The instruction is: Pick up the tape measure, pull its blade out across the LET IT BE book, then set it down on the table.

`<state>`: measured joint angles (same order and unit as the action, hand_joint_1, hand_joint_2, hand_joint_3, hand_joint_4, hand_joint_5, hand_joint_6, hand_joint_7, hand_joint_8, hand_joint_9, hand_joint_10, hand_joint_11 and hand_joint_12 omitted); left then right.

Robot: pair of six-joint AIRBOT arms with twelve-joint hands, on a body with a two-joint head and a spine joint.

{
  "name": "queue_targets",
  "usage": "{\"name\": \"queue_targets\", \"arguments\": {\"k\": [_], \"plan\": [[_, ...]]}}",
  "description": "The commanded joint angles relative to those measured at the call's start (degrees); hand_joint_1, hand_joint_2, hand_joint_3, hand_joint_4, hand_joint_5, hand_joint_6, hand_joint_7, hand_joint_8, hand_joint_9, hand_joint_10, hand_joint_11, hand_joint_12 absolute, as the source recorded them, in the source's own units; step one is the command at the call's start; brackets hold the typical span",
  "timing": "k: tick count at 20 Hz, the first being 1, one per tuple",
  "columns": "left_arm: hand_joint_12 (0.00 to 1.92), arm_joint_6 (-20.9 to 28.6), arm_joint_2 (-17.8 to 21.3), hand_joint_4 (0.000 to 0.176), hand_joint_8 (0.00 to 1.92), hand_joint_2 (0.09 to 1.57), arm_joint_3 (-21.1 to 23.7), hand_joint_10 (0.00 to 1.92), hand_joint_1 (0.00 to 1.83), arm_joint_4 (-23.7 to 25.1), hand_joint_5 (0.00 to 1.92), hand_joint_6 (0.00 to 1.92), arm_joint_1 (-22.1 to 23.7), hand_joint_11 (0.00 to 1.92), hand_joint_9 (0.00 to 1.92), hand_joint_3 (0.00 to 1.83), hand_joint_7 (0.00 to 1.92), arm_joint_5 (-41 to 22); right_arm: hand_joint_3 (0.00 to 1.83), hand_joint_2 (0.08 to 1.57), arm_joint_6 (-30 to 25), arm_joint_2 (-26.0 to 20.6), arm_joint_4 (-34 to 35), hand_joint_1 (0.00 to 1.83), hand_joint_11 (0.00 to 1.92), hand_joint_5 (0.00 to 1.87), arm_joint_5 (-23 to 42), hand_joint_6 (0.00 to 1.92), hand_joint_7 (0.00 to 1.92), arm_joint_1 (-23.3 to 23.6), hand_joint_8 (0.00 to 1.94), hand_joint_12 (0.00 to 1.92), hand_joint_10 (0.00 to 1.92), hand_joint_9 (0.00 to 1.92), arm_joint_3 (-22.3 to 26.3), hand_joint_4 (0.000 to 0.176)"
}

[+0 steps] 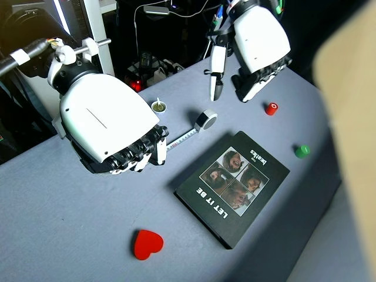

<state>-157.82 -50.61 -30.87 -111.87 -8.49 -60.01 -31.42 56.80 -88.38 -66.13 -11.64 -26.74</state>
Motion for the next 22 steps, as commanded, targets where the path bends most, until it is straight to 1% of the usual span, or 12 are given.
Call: {"name": "queue_targets", "arguments": {"k": [1, 2, 6, 7, 9, 10, 14, 15, 17, 19, 20, 22], "plan": [[0.67, 0.0, -0.1, 0.03, 0.05, 1.03, 0.2, 0.08, 0.32, 4.5, 0.43, 0.07, 0.3, 0.16, 0.35, 0.09, 0.4, 0.2, 0.16, 1.13, 0.3, -0.1, -5.1, 0.14, 0.01, 0.18, -1.3, 0.06, 0.19, 0.9, 0.05, 0.71, 0.02, 0.12, 0.4, 0.025], [0.69, 0.0, -0.1, 0.03, 0.01, 1.07, 0.2, 0.02, 0.31, 4.6, 0.45, 0.01, 0.4, 0.15, 0.37, 0.01, 0.41, 0.2, 0.02, 1.21, 0.5, -0.1, -5.0, 0.12, 0.0, 0.2, -1.3, 0.01, 0.21, 0.9, 0.01, 0.69, 0.0, 0.12, 0.4, 0.025], [0.71, 0.1, -0.1, 0.03, 0.0, 1.09, 0.3, 0.01, 0.3, 4.6, 0.43, 0.0, 0.5, 0.14, 0.4, 0.0, 0.43, 0.1, 0.01, 1.24, 1.5, -0.1, -5.0, 0.09, 0.0, 0.17, -0.5, 0.0, 0.22, 0.7, 0.0, 0.53, 0.0, 0.13, 0.6, 0.027], [0.72, 0.1, 0.0, 0.029, 0.0, 1.1, 0.3, 0.01, 0.28, 4.6, 0.44, 0.01, 0.4, 0.14, 0.4, 0.01, 0.43, 0.1, 0.01, 1.24, 1.7, -0.1, -5.0, 0.08, 0.0, 0.16, -0.5, 0.0, 0.2, 0.7, 0.0, 0.54, 0.0, 0.11, 0.7, 0.028], [0.72, 0.1, 0.5, 0.011, 0.0, 1.1, 0.2, 0.01, 0.27, 4.2, 0.45, 0.01, 0.4, 0.13, 0.4, 0.01, 0.43, 0.5, 0.01, 1.24, 1.7, -0.1, -5.0, 0.08, 0.0, 0.16, -0.3, 0.0, 0.19, 0.8, 0.0, 0.55, 0.0, 0.11, 0.7, 0.021], [0.72, -0.2, 1.2, 0.0, 0.0, 1.11, 0.0, 0.01, 0.26, 3.9, 0.44, 0.0, 0.5, 0.11, 0.4, 0.01, 0.44, 1.9, 0.0, 1.24, 1.8, -0.2, -4.9, 0.08, 0.0, 0.15, 0.1, 0.0, 0.19, 1.1, 0.0, 0.55, 0.0, 0.11, 0.7, 0.02], [0.76, -2.5, 5.0, 0.0, 0.0, 1.08, -1.8, 0.0, 0.28, 3.7, 0.45, 0.0, 0.9, 0.09, 0.39, 0.0, 0.46, 8.4, 0.0, 1.24, 3.5, -0.3, -1.7, 0.07, 0.0, 0.15, 1.8, 0.0, 0.2, 2.5, 0.0, 0.55, 0.0, 0.12, 0.8, 0.018], [0.76, -3.2, 6.1, 0.0, 0.0, 1.06, -2.7, 0.0, 0.35, 3.6, 0.44, 0.0, 0.9, 0.08, 0.39, 0.0, 0.44, 10.2, 0.0, 1.25, 3.5, -0.3, -1.7, 0.07, 0.0, 0.17, 1.8, 0.01, 0.21, 2.3, 0.0, 0.59, 0.0, 0.13, 0.8, 0.017], [0.78, -5.9, 7.9, 0.0, 0.0, 0.98, -5.2, 0.0, 0.62, 3.1, 0.42, 0.0, 0.8, 0.07, 0.38, 0.0, 0.43, 14.4, 0.0, 1.25, 4.1, -0.3, -1.7, 0.06, 0.0, 0.17, 2.0, 0.0, 0.21, 2.0, 0.0, 0.54, 0.0, 0.13, 1.0, 0.017], [0.78, -8.8, 8.3, 0.0, 0.0, 0.94, -7.3, 0.0, 0.81, 1.2, 0.4, 0.0, 1.0, 0.06, 0.35, 0.0, 0.4, 17.4, 0.0, 1.25, 4.2, -0.3, -1.7, 0.06, 0.0, 0.17, 2.2, 0.0, 0.19, 1.9, 0.0, 0.55, 0.01, 0.15, 1.1, 0.014], [0.78, -10.1, 8.6, 0.0, 0.0, 0.95, -8.7, 0.0, 0.86, 0.4, 0.38, 0.0, 1.0, 0.04, 0.33, 0.0, 0.39, 19.2, 0.0, 1.26, 4.2, -0.3, -1.7, 0.06, 0.0, 0.16, 2.5, 0.0, 0.18, 1.8, 0.0, 0.58, 0.0, 0.15, 1.1, 0.012], [0.77, -10.1, 9.3, 0.0, 0.0, 0.96, -9.0, 0.0, 0.88, 0.4, 0.39, 0.0, 0.8, 0.03, 0.33, 0.01, 0.39, 17.8, 0.0, 1.27, 4.2, -0.3, -1.9, 0.05, 0.0, 0.17, 2.5, 0.0, 0.19, 1.6, 0.0, 0.63, 0.0, 0.15, 1.2, 0.012]]}}
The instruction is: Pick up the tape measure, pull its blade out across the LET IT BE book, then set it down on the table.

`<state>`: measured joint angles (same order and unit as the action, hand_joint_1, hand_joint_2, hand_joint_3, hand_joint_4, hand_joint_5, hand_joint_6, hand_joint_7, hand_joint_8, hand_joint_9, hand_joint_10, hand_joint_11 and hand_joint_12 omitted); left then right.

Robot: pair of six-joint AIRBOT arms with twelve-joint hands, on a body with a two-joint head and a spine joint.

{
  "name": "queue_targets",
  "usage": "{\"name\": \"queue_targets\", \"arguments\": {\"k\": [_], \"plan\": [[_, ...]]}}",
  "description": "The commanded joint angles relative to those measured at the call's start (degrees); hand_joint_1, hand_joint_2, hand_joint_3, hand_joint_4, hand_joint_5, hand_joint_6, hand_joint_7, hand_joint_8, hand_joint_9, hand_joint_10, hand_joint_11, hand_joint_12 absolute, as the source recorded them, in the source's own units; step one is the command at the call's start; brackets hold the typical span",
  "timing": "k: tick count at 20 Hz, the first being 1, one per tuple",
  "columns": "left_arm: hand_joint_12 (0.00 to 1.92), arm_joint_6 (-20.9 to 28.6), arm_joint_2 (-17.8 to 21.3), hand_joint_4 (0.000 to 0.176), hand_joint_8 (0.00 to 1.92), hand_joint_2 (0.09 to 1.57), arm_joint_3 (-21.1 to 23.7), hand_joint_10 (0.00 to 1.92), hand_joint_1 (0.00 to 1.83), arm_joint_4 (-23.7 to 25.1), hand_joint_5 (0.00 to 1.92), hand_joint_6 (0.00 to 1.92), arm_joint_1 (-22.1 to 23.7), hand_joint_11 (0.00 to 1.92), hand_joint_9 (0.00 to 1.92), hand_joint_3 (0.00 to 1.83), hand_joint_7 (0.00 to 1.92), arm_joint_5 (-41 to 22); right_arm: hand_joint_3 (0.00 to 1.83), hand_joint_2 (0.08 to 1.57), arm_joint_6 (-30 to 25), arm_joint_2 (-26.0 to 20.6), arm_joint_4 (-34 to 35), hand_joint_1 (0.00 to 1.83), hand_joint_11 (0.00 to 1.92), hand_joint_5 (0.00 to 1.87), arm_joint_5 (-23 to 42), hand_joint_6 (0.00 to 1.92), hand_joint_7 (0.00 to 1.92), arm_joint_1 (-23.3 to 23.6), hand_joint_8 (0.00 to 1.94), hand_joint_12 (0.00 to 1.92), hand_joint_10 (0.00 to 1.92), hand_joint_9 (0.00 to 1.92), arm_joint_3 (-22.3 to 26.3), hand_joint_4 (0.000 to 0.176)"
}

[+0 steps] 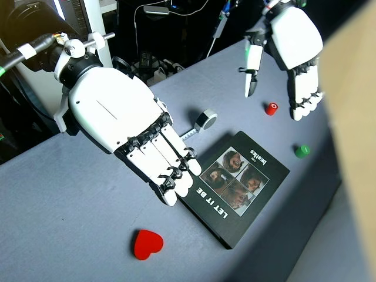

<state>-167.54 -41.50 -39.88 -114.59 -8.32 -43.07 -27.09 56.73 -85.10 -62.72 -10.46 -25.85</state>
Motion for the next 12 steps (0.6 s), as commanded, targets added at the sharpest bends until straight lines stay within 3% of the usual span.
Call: {"name": "queue_targets", "arguments": {"k": [1, 2, 4, 5, 6, 9, 12], "plan": [[0.77, 1.1, 0.5, 0.0, 0.0, 0.98, -0.4, 0.0, 0.89, 4.6, 0.4, 0.01, 0.6, 0.03, 0.33, 0.01, 0.4, 1.6, 0.0, 1.27, -0.1, -0.2, -5.5, 0.06, 0.0, 0.17, -0.9, 0.0, 0.19, 0.3, 0.0, 0.65, 0.0, 0.15, 0.4, 0.012], [0.77, 5.4, 1.0, 0.0, 0.0, 1.0, -1.2, 0.0, 0.89, 8.5, 0.41, 0.01, -0.1, 0.03, 0.31, 0.02, 0.38, 4.3, 0.0, 1.28, -0.1, -0.2, -5.9, 0.07, 0.0, 0.17, -0.9, 0.0, 0.19, 0.2, 0.0, 0.65, 0.0, 0.15, 0.5, 0.01], [0.77, 21.6, 1.6, 0.0, 0.0, 1.0, -1.9, 0.0, 0.9, 20.2, 0.39, 0.0, -2.5, 0.02, 0.29, 0.01, 0.34, 8.3, 0.0, 1.28, -0.1, -0.2, -6.4, 0.12, 0.0, 0.16, -0.9, 0.0, 0.18, -0.1, 0.0, 0.55, 0.0, 0.13, 0.7, 0.005], [0.77, 39.8, 1.9, 0.0, 0.0, 1.01, -2.4, 0.0, 0.9, 31.0, 0.39, 0.0, -5.9, 0.02, 0.28, 0.01, 0.34, 10.2, 0.0, 1.28, -0.1, -0.2, -6.5, 0.13, 0.0, 0.16, -0.9, 0.0, 0.17, -0.1, 0.0, 0.57, 0.0, 0.12, 0.7, 0.003], [0.77, 53.6, 2.1, 0.0, 0.0, 1.01, -2.8, 0.0, 0.9, 39.1, 0.39, 0.0, -9.2, 0.02, 0.28, 0.01, 0.34, 11.5, 0.0, 1.28, -0.2, -0.2, -6.5, 0.14, 0.0, 0.16, -0.9, 0.0, 0.16, -0.1, 0.0, 0.58, 0.0, 0.11, 0.8, 0.002], [0.78, 88.5, 3.0, 0.0, 0.0, 1.04, -2.9, 0.0, 0.88, 62.8, 0.35, 0.0, -18.0, 0.02, 0.27, 0.02, 0.33, 14.7, 0.0, 1.26, -0.1, -0.2, -6.6, 0.21, 0.0, 0.18, -1.0, 0.01, 0.22, -0.1, 0.01, 0.56, 0.01, 0.14, 0.9, 0.0], [0.78, 107.4, 5.4, 0.0, 0.0, 1.06, -1.2, 0.0, 0.85, 82.1, 0.35, 0.0, -24.0, 0.01, 0.26, 0.02, 0.32, 14.0, 0.0, 1.24, -0.1, -0.2, -6.9, 0.23, 0.0, 0.17, -1.1, 0.0, 0.23, -0.3, 0.0, 0.62, 0.0, 0.15, 1.0, 0.0]]}}
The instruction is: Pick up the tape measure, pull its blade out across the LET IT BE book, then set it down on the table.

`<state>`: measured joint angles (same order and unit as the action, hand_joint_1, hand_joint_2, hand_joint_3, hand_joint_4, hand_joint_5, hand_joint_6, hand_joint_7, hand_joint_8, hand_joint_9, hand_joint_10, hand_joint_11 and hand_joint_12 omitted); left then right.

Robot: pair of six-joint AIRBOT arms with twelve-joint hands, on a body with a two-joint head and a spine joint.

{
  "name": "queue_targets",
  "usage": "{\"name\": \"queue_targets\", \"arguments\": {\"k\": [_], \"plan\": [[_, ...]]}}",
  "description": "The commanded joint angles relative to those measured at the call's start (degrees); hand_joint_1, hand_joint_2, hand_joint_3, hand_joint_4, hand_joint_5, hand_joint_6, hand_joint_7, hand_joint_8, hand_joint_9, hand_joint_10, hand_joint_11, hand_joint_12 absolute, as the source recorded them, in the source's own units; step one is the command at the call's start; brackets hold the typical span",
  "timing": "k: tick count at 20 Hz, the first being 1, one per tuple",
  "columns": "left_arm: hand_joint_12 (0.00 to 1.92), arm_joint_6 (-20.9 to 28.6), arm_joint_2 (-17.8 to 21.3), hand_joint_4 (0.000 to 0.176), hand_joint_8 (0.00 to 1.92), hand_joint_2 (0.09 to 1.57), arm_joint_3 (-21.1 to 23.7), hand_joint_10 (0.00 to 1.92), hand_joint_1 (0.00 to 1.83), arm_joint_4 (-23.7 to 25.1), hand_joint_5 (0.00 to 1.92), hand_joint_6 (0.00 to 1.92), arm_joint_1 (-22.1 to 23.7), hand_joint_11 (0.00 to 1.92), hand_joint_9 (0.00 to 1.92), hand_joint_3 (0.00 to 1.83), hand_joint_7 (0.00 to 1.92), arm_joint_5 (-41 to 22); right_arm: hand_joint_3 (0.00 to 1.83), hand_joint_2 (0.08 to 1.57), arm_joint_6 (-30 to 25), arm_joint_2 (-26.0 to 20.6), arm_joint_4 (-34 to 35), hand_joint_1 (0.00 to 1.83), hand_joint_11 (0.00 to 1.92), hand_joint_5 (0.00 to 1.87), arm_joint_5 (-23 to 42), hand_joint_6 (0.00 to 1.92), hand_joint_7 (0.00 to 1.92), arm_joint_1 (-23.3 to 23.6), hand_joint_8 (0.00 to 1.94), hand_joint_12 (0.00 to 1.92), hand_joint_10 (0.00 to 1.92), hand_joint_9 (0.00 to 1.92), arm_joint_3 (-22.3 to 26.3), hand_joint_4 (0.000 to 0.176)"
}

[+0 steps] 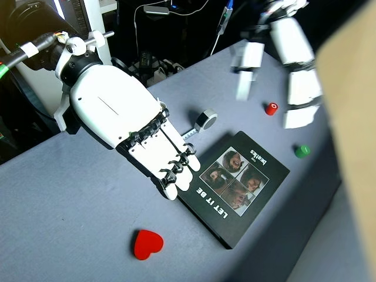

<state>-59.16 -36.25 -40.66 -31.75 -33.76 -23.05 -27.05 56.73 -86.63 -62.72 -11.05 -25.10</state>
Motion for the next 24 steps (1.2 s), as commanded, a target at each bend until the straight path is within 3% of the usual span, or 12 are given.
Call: {"name": "queue_targets", "arguments": {"k": [1, 3, 5, 7, 16, 24], "plan": [[0.78, 3.7, 1.1, 0.0, 0.0, 1.06, 0.2, 0.0, 0.84, 4.7, 0.35, 0.0, -0.9, 0.01, 0.26, 0.01, 0.32, -7.6, 0.0, 1.25, -0.2, -0.2, -5.5, 0.22, 0.0, 0.19, -1.2, 0.01, 0.24, 0.3, 0.0, 0.64, 0.01, 0.17, 0.3, 0.0], [0.78, 10.4, 2.4, 0.0, 0.0, 1.07, 1.4, 0.0, 0.86, 10.4, 0.35, 0.0, -5.3, 0.02, 0.27, 0.01, 0.32, -11.0, 0.01, 1.27, -0.2, -0.2, -5.7, 0.17, 0.0, 0.18, -1.2, 0.0, 0.2, 0.2, 0.0, 0.56, 0.0, 0.13, 0.4, 0.0], [0.79, 13.9, 2.4, 0.0, 0.0, 1.06, 2.7, 0.01, 0.87, 13.9, 0.36, 0.0, -12.3, 0.04, 0.28, 0.01, 0.33, -16.1, 0.0, 1.28, -0.2, -0.2, -6.4, 0.17, 0.0, 0.17, -1.2, 0.0, 0.19, 0.0, 0.0, 0.52, 0.0, 0.14, 0.5, 0.0], [0.79, 15.2, 1.8, 0.0, 0.0, 1.06, 3.0, 0.01, 0.87, 15.3, 0.36, 0.0, -15.3, 0.04, 0.28, 0.01, 0.33, -18.8, 0.0, 1.28, -0.3, -0.2, -6.4, 0.17, 0.0, 0.17, -1.0, 0.0, 0.19, 0.0, 0.0, 0.52, 0.0, 0.14, 0.5, 0.0], [0.79, 16.9, -5.8, 0.0, 0.01, 1.08, 0.7, 0.01, 0.9, 18.7, 0.4, 0.01, -25.8, 0.05, 0.3, 0.0, 0.35, -27.2, 0.0, 1.29, -0.3, -0.2, -6.8, 0.18, 0.0, 0.2, -0.9, 0.0, 0.24, 0.1, 0.01, 0.62, 0.01, 0.19, 0.5, 0.0], [0.79, 18.0, -11.4, 0.0, 0.01, 1.06, -4.3, 0.01, 0.92, 19.6, 0.43, 0.01, -31.4, 0.09, 0.35, 0.0, 0.4, -30.3, 0.0, 1.29, -0.4, -0.2, -7.1, 0.23, 0.0, 0.21, -0.7, 0.0, 0.25, 0.0, 0.0, 0.65, 0.0, 0.19, 0.6, 0.0]]}}
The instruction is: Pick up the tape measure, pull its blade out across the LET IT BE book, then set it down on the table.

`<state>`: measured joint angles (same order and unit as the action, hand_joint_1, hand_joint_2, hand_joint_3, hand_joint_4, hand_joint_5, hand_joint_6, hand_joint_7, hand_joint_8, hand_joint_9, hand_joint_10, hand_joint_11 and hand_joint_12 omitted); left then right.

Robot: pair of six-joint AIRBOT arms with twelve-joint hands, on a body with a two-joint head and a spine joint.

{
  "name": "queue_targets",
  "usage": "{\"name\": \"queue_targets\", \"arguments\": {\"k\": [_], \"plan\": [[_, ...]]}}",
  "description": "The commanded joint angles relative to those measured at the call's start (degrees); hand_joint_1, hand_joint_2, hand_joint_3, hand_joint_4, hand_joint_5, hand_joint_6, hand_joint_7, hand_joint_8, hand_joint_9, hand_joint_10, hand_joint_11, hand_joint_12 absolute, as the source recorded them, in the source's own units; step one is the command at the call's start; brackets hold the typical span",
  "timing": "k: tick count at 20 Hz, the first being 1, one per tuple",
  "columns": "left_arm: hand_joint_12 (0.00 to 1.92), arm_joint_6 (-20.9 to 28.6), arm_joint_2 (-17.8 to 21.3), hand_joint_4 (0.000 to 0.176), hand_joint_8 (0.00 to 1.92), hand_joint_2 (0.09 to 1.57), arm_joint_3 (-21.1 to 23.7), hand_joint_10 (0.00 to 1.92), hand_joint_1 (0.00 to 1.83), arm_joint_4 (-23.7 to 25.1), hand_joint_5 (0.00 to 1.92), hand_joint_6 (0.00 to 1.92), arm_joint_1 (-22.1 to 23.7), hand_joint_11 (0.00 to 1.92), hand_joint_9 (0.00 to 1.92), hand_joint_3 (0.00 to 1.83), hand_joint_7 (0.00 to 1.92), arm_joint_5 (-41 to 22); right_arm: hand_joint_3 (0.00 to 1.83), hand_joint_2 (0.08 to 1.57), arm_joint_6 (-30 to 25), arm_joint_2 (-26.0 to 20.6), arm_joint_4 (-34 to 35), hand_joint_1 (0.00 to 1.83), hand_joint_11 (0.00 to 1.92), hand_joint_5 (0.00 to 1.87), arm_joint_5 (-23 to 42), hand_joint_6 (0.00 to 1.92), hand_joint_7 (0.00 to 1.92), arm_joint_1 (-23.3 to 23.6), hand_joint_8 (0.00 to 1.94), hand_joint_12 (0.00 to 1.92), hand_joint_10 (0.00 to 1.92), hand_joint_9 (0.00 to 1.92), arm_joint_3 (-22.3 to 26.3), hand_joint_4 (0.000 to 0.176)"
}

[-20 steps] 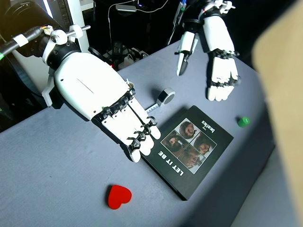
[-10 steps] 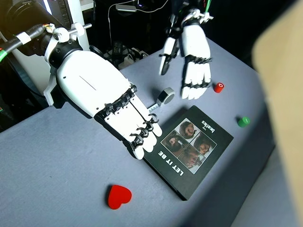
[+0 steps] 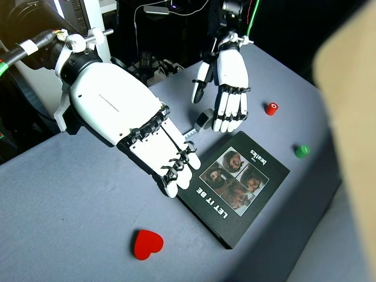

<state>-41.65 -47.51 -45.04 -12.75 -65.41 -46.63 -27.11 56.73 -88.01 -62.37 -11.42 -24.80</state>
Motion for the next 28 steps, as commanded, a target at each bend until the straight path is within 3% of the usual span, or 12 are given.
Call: {"name": "queue_targets", "arguments": {"k": [1, 15, 18, 20, 24, 25, 28], "plan": [[0.79, 0.5, -0.4, 0.0, 0.01, 1.06, -0.3, 0.01, 0.92, 0.8, 0.43, 0.01, 0.2, 0.09, 0.35, 0.0, 0.4, -6.7, 0.0, 1.29, -0.3, -0.2, -5.7, 0.23, 0.0, 0.2, -1.0, 0.0, 0.24, 0.4, 0.0, 0.65, 0.01, 0.19, 0.3, 0.0], [0.79, -0.3, -4.1, 0.0, 0.01, 1.06, -3.5, 0.01, 0.93, 1.6, 0.43, 0.0, -1.8, 0.12, 0.37, 0.0, 0.42, -6.4, 0.0, 1.3, -0.4, 0.0, -7.3, 0.22, 0.0, 0.21, -0.9, 0.0, 0.27, -0.3, 0.01, 0.62, 0.01, 0.19, 0.5, 0.0], [0.79, -0.9, -4.3, 0.0, 0.01, 1.06, -3.8, 0.01, 0.93, 1.6, 0.44, 0.0, -2.0, 0.12, 0.37, 0.0, 0.42, -6.4, 0.0, 1.3, -0.4, 0.0, -7.4, 0.21, 0.0, 0.21, -0.9, 0.0, 0.29, -0.3, 0.0, 0.83, 0.01, 0.23, 0.5, 0.0], [0.79, -1.3, -4.4, 0.0, 0.01, 1.06, -3.8, 0.0, 0.93, 1.5, 0.44, 0.0, -2.0, 0.12, 0.37, 0.0, 0.42, -6.4, 0.0, 1.3, -0.4, 0.0, -7.4, 0.21, 0.0, 0.22, -0.9, 0.0, 0.28, -0.3, 0.0, 0.68, 0.01, 0.2, 0.5, 0.0], [0.8, -2.2, -4.8, 0.0, 0.0, 1.07, -4.2, 0.01, 0.94, 1.1, 0.45, 0.01, -1.8, 0.14, 0.4, 0.0, 0.42, -6.4, 0.0, 1.31, -0.5, 0.0, -7.4, 0.2, 0.0, 0.18, -0.9, 0.0, 0.24, -0.3, 0.0, 0.58, 0.0, 0.16, 0.5, 0.0], [0.79, -2.3, -5.0, 0.0, 0.0, 1.08, -4.4, 0.01, 0.97, 1.1, 0.5, 0.01, -1.8, 0.18, 0.44, 0.0, 0.46, -6.4, 0.0, 1.31, -0.5, 0.0, -7.5, 0.19, 0.0, 0.18, -0.9, 0.0, 0.23, -0.3, 0.0, 0.54, 0.0, 0.16, 0.5, 0.0], [0.73, -3.6, -5.5, 0.0, 0.01, 1.17, -4.6, 0.02, 1.08, 1.4, 0.77, 0.01, -1.1, 0.55, 0.76, 0.0, 0.76, -6.4, 0.0, 1.32, -0.5, 0.0, -7.6, 0.2, 0.0, 0.22, -0.8, 0.01, 0.27, -0.4, 0.01, 0.61, 0.01, 0.19, 0.6, 0.0]]}}
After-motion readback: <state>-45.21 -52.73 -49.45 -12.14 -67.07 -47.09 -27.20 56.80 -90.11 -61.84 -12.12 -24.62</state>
